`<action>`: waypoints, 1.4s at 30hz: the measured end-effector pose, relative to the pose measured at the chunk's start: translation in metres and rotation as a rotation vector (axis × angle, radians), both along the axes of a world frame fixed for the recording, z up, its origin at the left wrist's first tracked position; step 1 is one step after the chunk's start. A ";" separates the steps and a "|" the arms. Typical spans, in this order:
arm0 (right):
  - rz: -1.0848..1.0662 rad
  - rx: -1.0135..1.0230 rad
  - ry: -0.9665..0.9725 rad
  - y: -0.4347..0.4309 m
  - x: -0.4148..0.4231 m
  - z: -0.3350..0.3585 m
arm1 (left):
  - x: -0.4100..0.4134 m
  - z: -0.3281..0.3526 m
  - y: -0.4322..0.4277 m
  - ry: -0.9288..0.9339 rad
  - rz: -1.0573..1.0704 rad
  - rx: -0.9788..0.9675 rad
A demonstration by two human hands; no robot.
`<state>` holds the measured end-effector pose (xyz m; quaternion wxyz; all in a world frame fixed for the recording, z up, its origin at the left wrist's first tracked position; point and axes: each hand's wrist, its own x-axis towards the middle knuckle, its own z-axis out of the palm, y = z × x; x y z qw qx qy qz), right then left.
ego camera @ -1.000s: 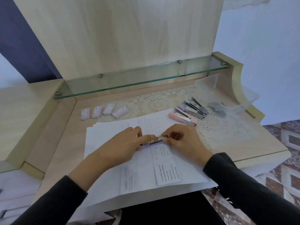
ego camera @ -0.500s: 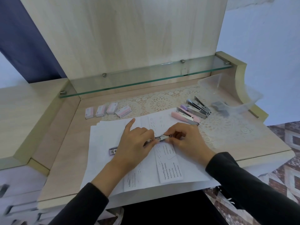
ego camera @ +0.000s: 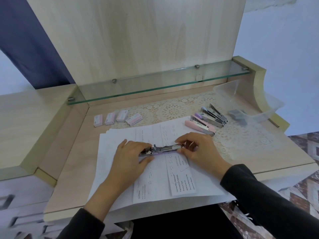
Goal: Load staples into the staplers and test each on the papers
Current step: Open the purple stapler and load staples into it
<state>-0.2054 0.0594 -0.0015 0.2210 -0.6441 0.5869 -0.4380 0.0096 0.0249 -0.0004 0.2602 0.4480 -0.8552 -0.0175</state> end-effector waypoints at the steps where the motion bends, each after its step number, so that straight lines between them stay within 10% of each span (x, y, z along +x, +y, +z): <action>1: 0.004 -0.010 0.010 0.000 0.000 -0.001 | 0.002 -0.002 -0.002 -0.010 -0.002 -0.010; 25: 0.158 -0.324 0.605 -0.001 -0.004 0.008 | 0.008 -0.018 -0.003 0.141 -0.066 -0.075; 42: -0.136 0.059 0.216 0.003 0.041 0.012 | 0.008 -0.019 -0.001 0.114 -0.032 -0.149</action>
